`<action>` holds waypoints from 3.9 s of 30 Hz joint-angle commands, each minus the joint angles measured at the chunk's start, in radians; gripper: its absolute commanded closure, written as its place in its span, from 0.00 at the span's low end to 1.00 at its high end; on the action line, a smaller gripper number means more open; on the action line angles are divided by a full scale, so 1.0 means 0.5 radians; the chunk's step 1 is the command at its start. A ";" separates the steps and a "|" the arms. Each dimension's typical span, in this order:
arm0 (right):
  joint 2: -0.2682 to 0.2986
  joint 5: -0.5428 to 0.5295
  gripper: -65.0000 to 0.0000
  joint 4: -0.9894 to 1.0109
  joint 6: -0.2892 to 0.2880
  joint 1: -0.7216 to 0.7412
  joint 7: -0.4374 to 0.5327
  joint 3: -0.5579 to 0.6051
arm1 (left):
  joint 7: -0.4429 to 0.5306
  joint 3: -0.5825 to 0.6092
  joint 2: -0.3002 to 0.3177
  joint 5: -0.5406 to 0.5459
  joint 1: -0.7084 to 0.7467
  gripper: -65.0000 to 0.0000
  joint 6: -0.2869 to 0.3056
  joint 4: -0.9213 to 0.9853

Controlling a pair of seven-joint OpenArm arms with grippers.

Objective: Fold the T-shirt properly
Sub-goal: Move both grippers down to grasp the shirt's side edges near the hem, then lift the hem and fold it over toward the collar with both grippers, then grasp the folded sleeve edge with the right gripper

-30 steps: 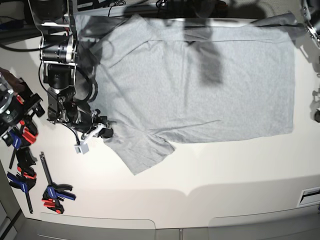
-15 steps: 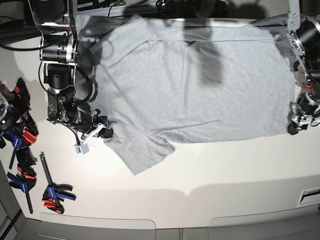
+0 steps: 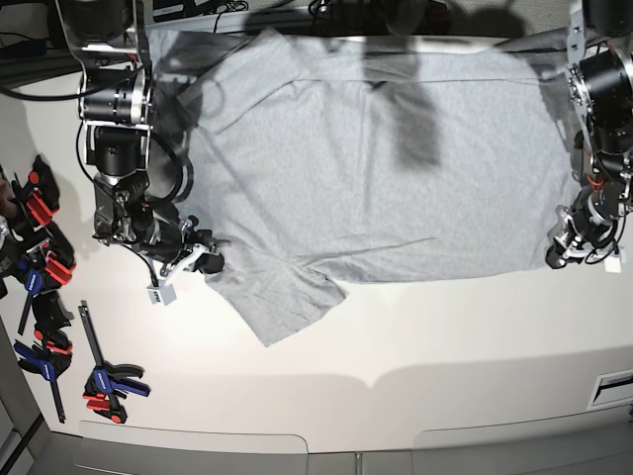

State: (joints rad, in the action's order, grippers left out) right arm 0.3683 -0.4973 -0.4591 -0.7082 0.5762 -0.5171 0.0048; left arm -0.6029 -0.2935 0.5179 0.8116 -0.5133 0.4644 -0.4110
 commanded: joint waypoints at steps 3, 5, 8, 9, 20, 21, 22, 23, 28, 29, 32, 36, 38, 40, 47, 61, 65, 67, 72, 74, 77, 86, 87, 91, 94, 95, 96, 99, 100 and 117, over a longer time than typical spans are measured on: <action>0.022 0.052 1.00 -0.011 0.020 0.038 -0.045 0.002 | -0.013 0.002 0.031 0.001 -0.048 0.94 0.001 -0.015; 0.022 0.037 1.00 -0.011 0.020 0.038 -0.046 0.002 | -0.011 0.002 0.036 0.002 -0.048 1.00 0.002 -0.015; 0.032 -0.062 1.00 -0.015 0.020 0.039 -0.052 0.002 | -0.012 0.002 0.062 0.002 -0.048 1.00 0.128 -0.015; 0.041 -0.117 1.00 -0.022 0.020 0.038 -0.063 0.002 | -0.016 0.002 0.076 0.003 -0.048 1.00 0.193 -0.015; 0.264 -0.723 1.00 -0.182 0.020 0.037 -0.490 0.002 | -0.301 0.002 0.265 0.388 -0.031 1.00 0.467 -0.015; 0.288 -0.790 1.00 -0.184 0.020 0.038 -0.547 0.002 | -0.341 0.002 0.278 0.431 -0.031 1.00 0.467 -0.015; 0.310 -0.866 1.00 -0.184 0.020 0.038 -0.608 0.002 | -0.388 0.002 0.292 0.481 -0.031 1.00 0.467 -0.015; 0.329 -0.947 1.00 -0.184 0.020 0.037 -0.674 0.002 | -0.433 0.001 0.304 0.524 -0.031 1.00 0.467 -0.015; 0.385 -1.291 1.00 -0.193 0.020 0.037 -1.008 -0.067 | -0.651 0.001 0.359 0.773 -0.010 1.00 0.467 -0.016; 0.390 -1.353 1.00 -0.198 0.020 0.028 -1.080 -0.102 | -0.694 0.001 0.365 0.839 0.003 1.00 0.467 -0.021; 0.388 -1.549 1.00 -0.266 0.020 -0.038 -1.265 -0.251 | -0.787 0.000 0.372 0.991 0.081 1.00 0.467 -0.027; 0.388 -1.698 1.00 -0.510 0.020 -0.255 -1.421 -0.483 | -0.806 0.000 0.372 1.154 0.270 1.00 0.467 -0.121; 0.382 -1.698 1.00 -0.694 0.020 -0.398 -1.438 -0.589 | -0.806 -0.002 0.372 1.203 0.381 1.00 0.467 -0.237; 0.375 -1.699 1.00 -0.903 0.020 -0.553 -1.439 -0.691 | -0.806 -0.020 0.367 1.213 0.492 1.00 0.467 -0.392; 0.335 -1.691 1.00 -1.568 0.020 -1.014 -1.497 -1.022 | -0.808 -0.243 0.351 1.085 0.856 1.00 0.467 -0.935; 0.221 -1.556 1.00 -1.717 0.020 -1.392 -1.615 -1.227 | -0.859 -0.302 0.346 1.086 1.188 1.00 0.467 -1.037; 0.120 -1.395 1.00 -1.716 0.020 -1.402 -1.569 -1.227 | -0.892 -0.302 0.345 1.080 1.188 1.00 0.467 -1.037; 0.087 -1.357 1.00 -1.716 0.020 -1.402 -1.505 -1.227 | -0.919 -0.302 0.345 1.080 1.188 1.00 0.467 -1.037; 0.102 -1.360 0.81 -1.717 0.020 -1.385 -1.472 -1.229 | -0.934 -0.304 0.363 1.157 1.187 0.78 0.467 -1.037; 0.138 -1.361 0.71 -1.717 0.020 -1.379 -1.454 -1.228 | -0.935 -0.304 0.381 1.196 1.187 0.75 0.467 -1.037; 0.197 -1.383 0.71 -1.718 0.020 -1.372 -1.361 -1.229 | -0.942 -0.306 0.408 1.266 1.187 0.75 0.467 -1.037; 0.131 -1.225 0.71 -1.717 0.020 -1.044 -1.243 -1.228 | -0.970 -0.384 0.433 1.344 1.187 0.75 0.467 -1.056; 0.102 -1.135 0.71 -1.717 0.020 -1.004 -1.191 -1.224 | -0.971 -0.411 0.433 1.344 1.187 0.75 0.467 -1.062; -0.019 -0.694 0.71 -1.699 0.020 -0.912 -0.909 -1.174 | -0.972 -0.539 0.433 1.344 1.187 0.74 0.467 -1.069; -0.103 -0.465 0.71 -1.646 0.020 -0.890 -0.775 -1.118 | -0.996 -0.594 0.433 1.344 1.187 0.72 0.467 -1.069; -0.128 -0.433 0.71 -1.618 0.020 -0.885 -0.758 -1.100 | -0.995 -0.596 0.434 1.344 1.187 0.70 0.467 -1.069; -0.154 -0.425 0.71 -1.586 0.020 -0.879 -0.754 -1.077 | -0.995 -0.596 0.433 1.344 1.187 0.68 0.467 -1.068; -0.220 -0.422 0.71 -1.456 0.020 -0.858 -0.754 -1.000 | -1.003 -0.595 0.427 1.344 1.187 0.66 0.467 -1.068; -0.234 -0.417 0.71 -1.398 0.020 -0.848 -0.754 -0.978 | -1.009 -0.595 0.427 1.344 1.187 0.66 0.467 -1.068; -0.277 -0.384 0.71 -1.168 0.153 -0.808 -0.401 -0.951 | -1.048 -0.595 0.428 1.344 1.188 0.66 0.467 -1.068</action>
State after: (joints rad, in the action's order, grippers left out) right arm 0.2161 -0.6746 -1.0252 -0.6323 0.1547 -0.7307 -0.4675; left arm -1.1278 -0.5838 0.7036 1.4597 0.0891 0.6891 -0.9314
